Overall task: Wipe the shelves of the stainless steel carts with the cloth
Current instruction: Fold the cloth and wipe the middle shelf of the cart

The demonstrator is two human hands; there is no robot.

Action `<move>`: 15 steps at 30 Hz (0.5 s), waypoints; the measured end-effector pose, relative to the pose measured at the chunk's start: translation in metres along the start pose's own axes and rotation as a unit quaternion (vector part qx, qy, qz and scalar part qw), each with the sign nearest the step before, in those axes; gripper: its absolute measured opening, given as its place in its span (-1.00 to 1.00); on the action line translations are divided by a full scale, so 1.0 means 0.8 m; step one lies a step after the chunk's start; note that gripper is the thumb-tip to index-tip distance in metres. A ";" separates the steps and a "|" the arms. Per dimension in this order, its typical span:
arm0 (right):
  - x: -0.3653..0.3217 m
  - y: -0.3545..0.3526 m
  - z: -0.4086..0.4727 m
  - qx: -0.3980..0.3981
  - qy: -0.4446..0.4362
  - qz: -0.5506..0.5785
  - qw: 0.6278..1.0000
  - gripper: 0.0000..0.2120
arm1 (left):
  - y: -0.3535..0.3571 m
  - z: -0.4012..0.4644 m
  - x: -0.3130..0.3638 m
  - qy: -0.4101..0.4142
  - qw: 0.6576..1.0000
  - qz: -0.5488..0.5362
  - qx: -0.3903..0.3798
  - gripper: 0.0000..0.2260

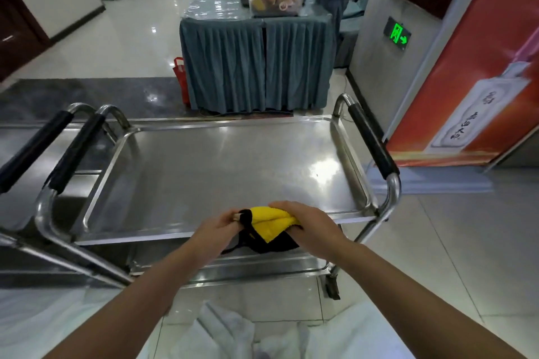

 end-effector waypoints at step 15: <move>-0.101 0.099 0.013 -0.013 0.007 -0.003 1.000 -0.45 | -0.082 -0.019 -0.035 -0.228 0.937 -0.264 0.000 -0.54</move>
Point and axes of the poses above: each hand's wrist, its own z-axis towards the middle knuckle, its own y-axis out of the palm, x = y × z, the point moved 2 cm from there along z, towards the middle knuckle, and after that the axes turned 4 degrees about x, right-handed, at the moved point
